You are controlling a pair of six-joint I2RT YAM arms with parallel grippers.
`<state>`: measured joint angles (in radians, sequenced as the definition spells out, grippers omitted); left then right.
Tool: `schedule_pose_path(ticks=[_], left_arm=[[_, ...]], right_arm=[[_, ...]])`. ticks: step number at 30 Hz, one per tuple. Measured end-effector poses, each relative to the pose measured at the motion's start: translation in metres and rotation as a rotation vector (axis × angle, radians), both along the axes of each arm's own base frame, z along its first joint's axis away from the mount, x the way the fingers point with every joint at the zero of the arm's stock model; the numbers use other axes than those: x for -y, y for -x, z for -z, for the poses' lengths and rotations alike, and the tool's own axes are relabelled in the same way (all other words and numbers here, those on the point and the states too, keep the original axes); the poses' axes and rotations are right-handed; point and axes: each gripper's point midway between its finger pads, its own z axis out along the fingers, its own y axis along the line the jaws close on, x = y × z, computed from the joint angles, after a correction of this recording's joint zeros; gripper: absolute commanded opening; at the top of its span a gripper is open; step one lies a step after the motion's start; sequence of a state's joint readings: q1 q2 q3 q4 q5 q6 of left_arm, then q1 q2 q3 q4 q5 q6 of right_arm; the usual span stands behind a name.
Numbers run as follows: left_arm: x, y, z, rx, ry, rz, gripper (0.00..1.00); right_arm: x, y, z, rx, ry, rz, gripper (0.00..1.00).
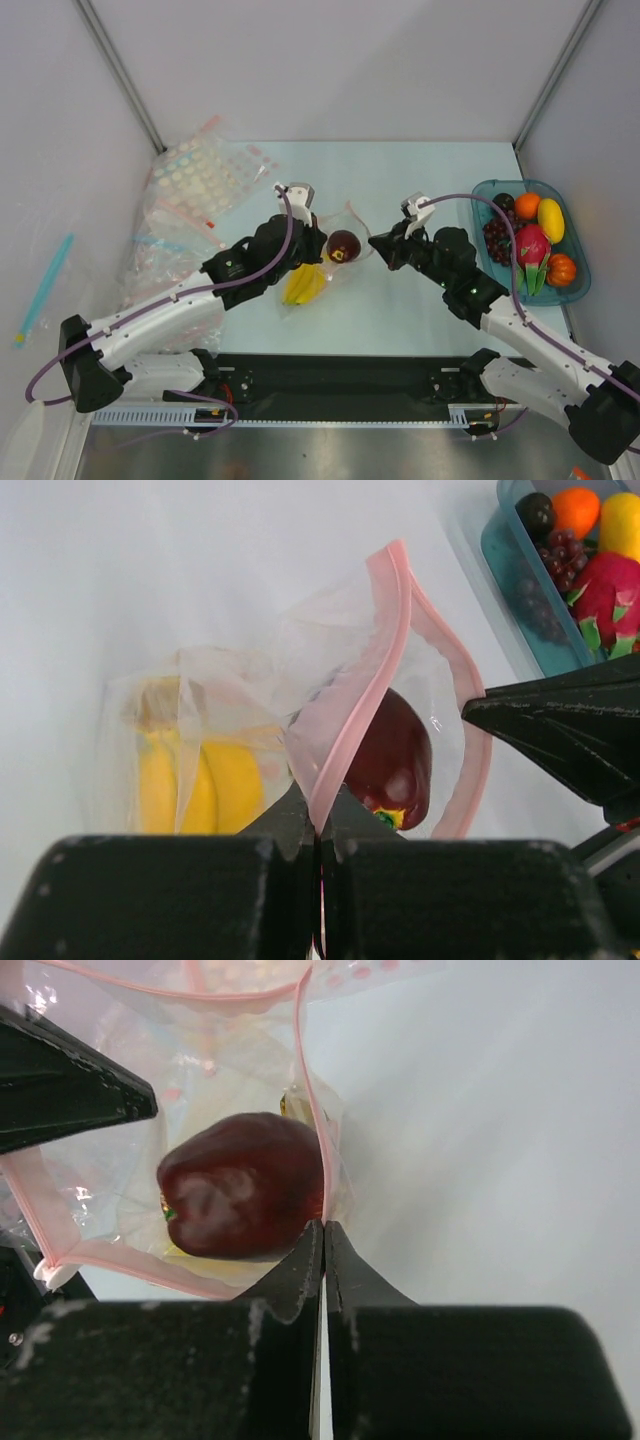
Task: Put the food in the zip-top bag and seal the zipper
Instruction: Adjust the zipper food storage bag at the center of the board.
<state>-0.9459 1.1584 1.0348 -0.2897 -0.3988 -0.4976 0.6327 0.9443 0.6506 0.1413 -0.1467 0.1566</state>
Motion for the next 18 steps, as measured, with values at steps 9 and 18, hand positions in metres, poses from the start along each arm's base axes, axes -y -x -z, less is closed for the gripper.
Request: schedule_pose_path(ticks=[9,18], left_arm=[[0.018,0.014,-0.011,-0.028,0.033,0.106,0.00],[0.020,0.014,-0.008,-0.046,0.011,0.109,0.00]], right_arm=[[0.018,0.025,-0.049,0.152,-0.123,0.003,0.00],[0.033,0.023,-0.054,0.193,-0.177,0.083,0.00]])
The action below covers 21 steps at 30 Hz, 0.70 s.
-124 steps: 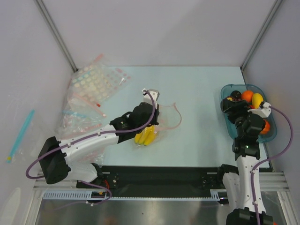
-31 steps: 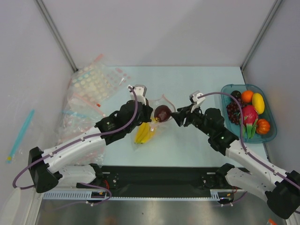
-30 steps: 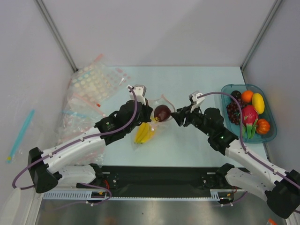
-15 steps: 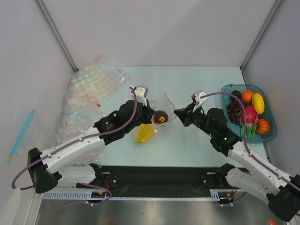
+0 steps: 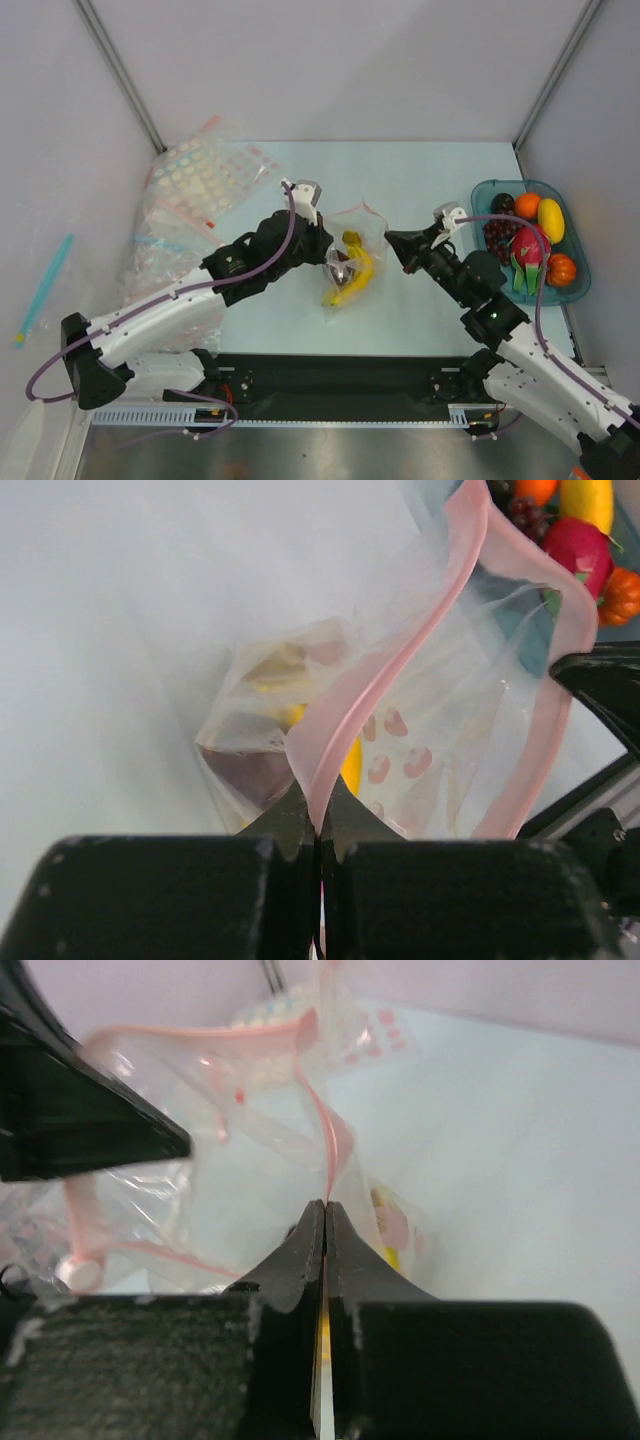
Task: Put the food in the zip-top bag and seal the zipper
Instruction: Adjust the zipper food storage bag at the center of the board, then pick up the fake fruit from the bin.
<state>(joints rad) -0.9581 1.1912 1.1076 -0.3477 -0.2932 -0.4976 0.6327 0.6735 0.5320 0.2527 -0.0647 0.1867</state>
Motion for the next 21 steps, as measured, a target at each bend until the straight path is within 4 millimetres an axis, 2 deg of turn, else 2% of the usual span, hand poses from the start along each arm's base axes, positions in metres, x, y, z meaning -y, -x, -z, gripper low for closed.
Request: schedule_pose_path(ticks=[2,6,7,10,12,15,16,19,21], left_arm=[[-0.010,-0.002,-0.005,0.019,-0.006,-0.040,0.00],[-0.042,0.002,-0.028,0.099,0.036,-0.132,0.00],[-0.053,0.004,-0.038,0.128,0.057,-0.163,0.00],[-0.061,0.009,-0.050,0.174,0.084,-0.192,0.00],[-0.057,0.005,-0.044,0.170,0.064,-0.197,0.00],[-0.040,-0.005,-0.026,0.149,0.012,-0.191,0.00],[-0.031,-0.009,-0.013,0.129,-0.021,-0.181,0.00],[-0.011,-0.017,0.030,0.064,-0.126,-0.151,0.00],[0.000,-0.021,0.053,0.027,-0.178,-0.131,0.00]], right_arm=[[-0.007,-0.010,0.012,-0.044,0.030,0.000,0.00],[-0.029,-0.028,0.037,-0.140,0.096,-0.035,0.00],[-0.037,-0.029,0.041,-0.160,0.108,-0.061,0.00],[-0.055,-0.024,0.043,-0.177,0.121,-0.126,0.00],[-0.053,-0.025,0.041,-0.171,0.118,-0.114,0.04],[-0.046,-0.028,0.038,-0.163,0.121,-0.077,0.35],[-0.043,-0.028,0.038,-0.163,0.122,-0.064,0.54],[-0.033,-0.034,0.038,-0.158,0.127,-0.009,0.64],[-0.027,-0.039,0.041,-0.168,0.133,0.027,0.66]])
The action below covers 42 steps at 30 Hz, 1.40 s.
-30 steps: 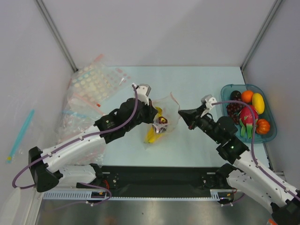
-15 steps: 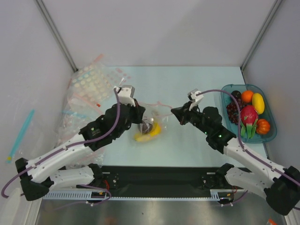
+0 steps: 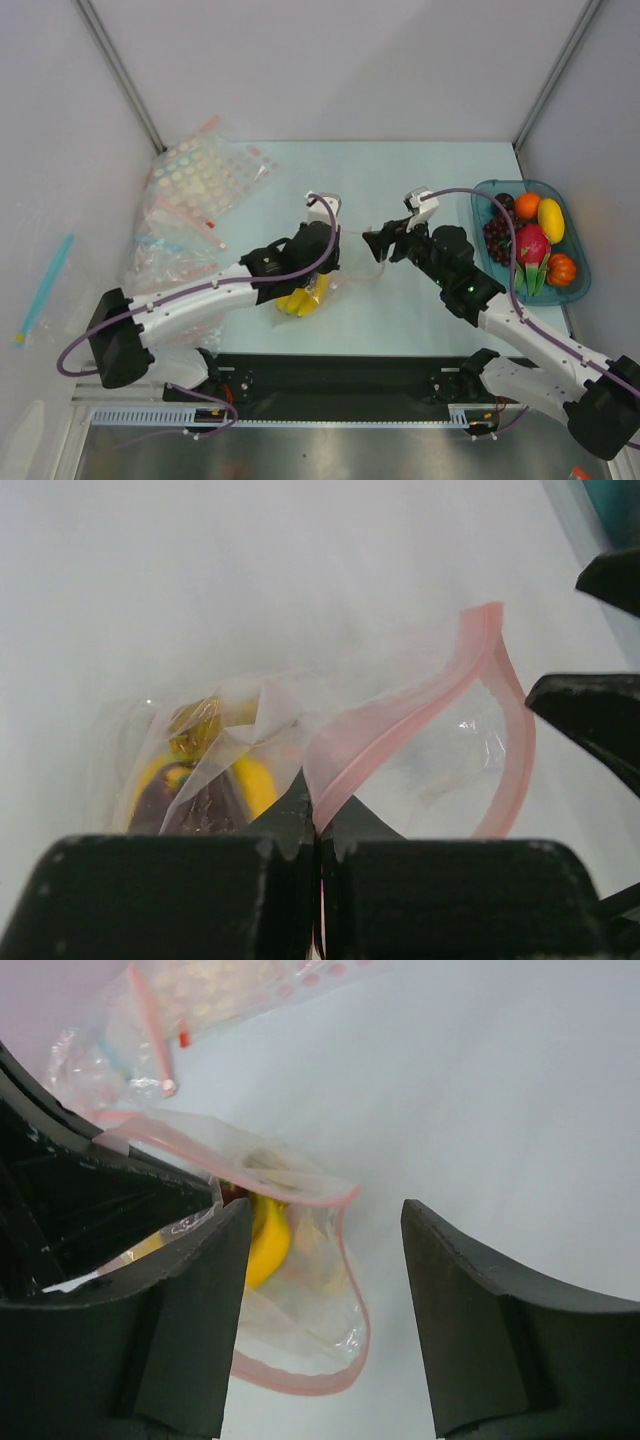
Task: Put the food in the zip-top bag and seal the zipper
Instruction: Pick up the fake fruit from the bin.
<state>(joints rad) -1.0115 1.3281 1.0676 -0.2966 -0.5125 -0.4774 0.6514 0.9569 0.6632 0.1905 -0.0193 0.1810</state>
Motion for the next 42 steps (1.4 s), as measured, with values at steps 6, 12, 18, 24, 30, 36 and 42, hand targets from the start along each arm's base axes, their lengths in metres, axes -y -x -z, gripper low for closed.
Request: schedule_pose_path(ticks=[6,12,18,24,30,36,42], left_arm=[[0.012,-0.001,0.012,-0.037,-0.019,0.029,0.00],[0.015,-0.001,0.009,-0.038,-0.001,0.042,0.00],[0.020,0.002,0.001,-0.031,0.034,0.073,0.00],[0.026,0.005,-0.005,-0.027,0.055,0.112,0.00],[0.029,0.007,-0.005,-0.030,0.053,0.141,0.00],[0.029,0.008,-0.005,-0.030,0.052,0.144,0.00],[0.029,0.008,-0.004,-0.030,0.052,0.145,0.00]], right_arm=[[0.031,-0.014,0.005,-0.028,-0.007,0.131,0.72],[0.103,-0.031,-0.003,-0.052,-0.096,0.407,0.68],[0.203,-0.040,0.027,-0.191,-0.172,0.846,0.93],[0.274,-0.016,0.069,-0.324,-0.220,1.272,1.00],[0.321,0.009,0.101,-0.442,-0.202,1.548,1.00],[0.361,0.021,0.116,-0.480,-0.216,1.679,1.00],[0.370,0.017,0.150,-0.605,-0.150,1.649,1.00]])
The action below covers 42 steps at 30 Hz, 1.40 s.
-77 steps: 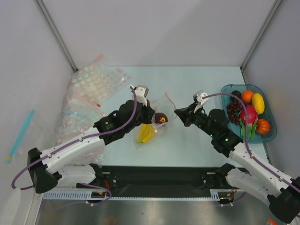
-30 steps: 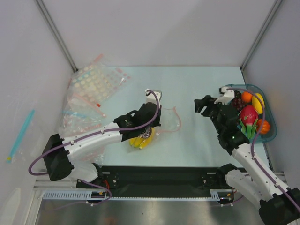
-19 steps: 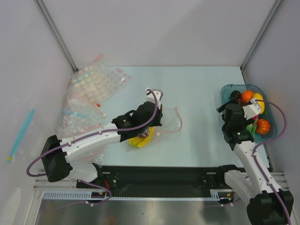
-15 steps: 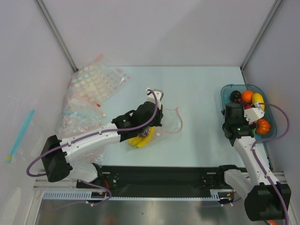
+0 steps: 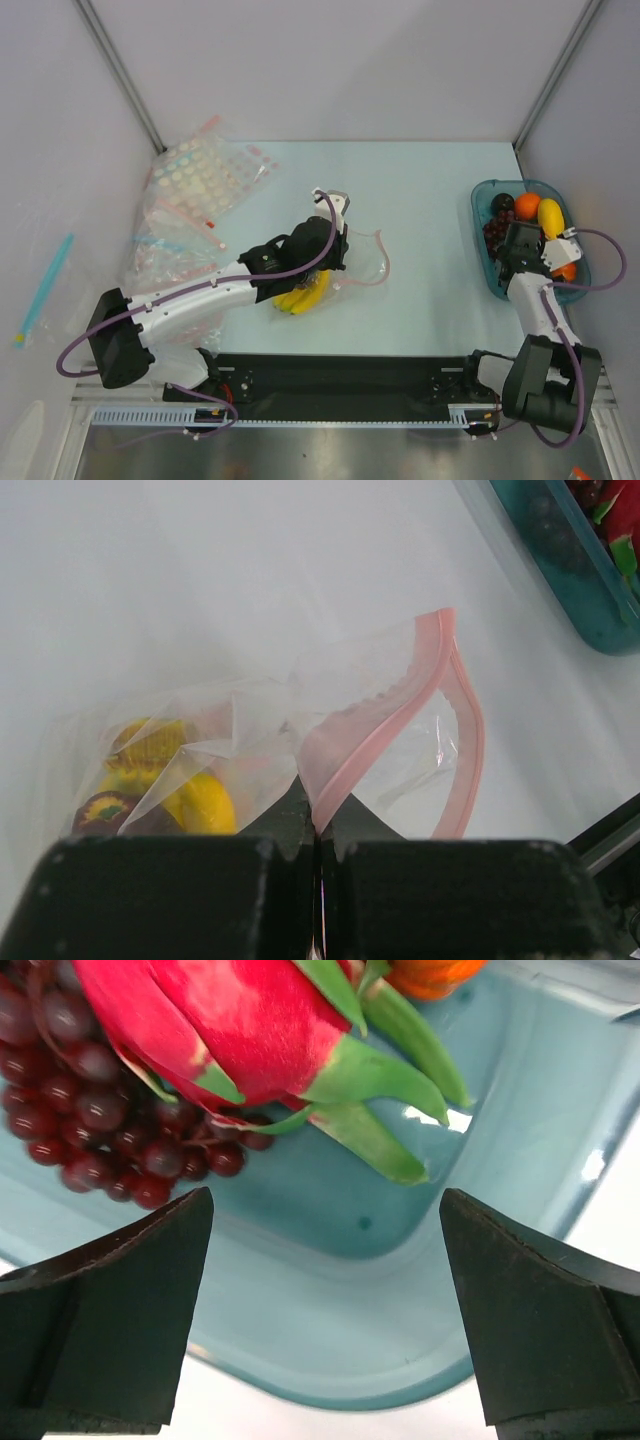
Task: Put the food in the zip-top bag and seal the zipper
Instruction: Pick up the fake fruit from the bin.
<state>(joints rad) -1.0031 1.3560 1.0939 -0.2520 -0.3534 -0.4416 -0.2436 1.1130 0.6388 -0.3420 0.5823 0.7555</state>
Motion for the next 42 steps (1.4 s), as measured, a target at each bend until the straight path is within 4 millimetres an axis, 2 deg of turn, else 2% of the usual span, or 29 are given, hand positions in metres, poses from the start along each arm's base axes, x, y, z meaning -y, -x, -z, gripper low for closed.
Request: schedule_pose_path(ticks=[8,14,16,17,18,19,20,23,26,29,34,40,41,42], left_arm=[[0.000,0.000,0.000,0.003,-0.004,0.002,0.00],[0.000,0.000,0.000,0.003,-0.005,0.002,0.00],[0.000,0.000,0.000,0.003,-0.005,0.002,0.00],[0.000,0.000,0.000,0.003,-0.005,0.002,0.00],[0.000,0.000,0.000,0.003,-0.005,0.002,0.00],[0.000,0.000,0.000,0.003,-0.005,0.002,0.00],[0.000,0.000,0.000,0.003,-0.005,0.002,0.00],[0.000,0.000,0.000,0.004,-0.005,0.002,0.00],[0.000,0.000,0.000,0.004,-0.005,0.002,0.00],[0.000,0.000,0.000,0.004,-0.005,0.001,0.00],[-0.001,-0.001,0.000,0.004,-0.005,0.001,0.00],[-0.001,-0.001,0.000,0.007,-0.008,-0.005,0.00],[-0.001,-0.001,0.000,0.007,-0.007,-0.005,0.00],[-0.001,-0.001,0.000,0.007,-0.007,-0.005,0.00]], right_arm=[[0.007,-0.022,0.033,-0.071,-0.088,-0.044,1.00],[0.009,-0.025,0.071,-0.201,-0.179,-0.024,0.96],[0.011,-0.028,0.074,-0.218,-0.189,-0.015,0.81],[0.011,-0.029,0.074,-0.220,-0.192,-0.014,0.69],[0.011,-0.031,0.075,-0.221,-0.196,-0.015,0.43],[0.010,-0.034,0.074,-0.211,-0.203,-0.022,0.22],[0.008,-0.037,0.074,-0.205,-0.209,-0.033,0.15],[0.003,-0.035,0.078,-0.209,-0.235,-0.045,0.12],[-0.003,-0.033,0.077,-0.195,-0.237,-0.065,0.00],[-0.015,-0.032,0.068,-0.157,-0.218,-0.111,0.00],[-0.037,-0.047,0.040,-0.075,-0.166,-0.213,0.00],[-0.039,-0.042,0.013,0.013,-0.102,-0.233,0.01],[-0.039,-0.040,0.010,0.022,-0.091,-0.235,0.08],[-0.039,-0.037,0.006,0.033,-0.077,-0.238,0.40]])
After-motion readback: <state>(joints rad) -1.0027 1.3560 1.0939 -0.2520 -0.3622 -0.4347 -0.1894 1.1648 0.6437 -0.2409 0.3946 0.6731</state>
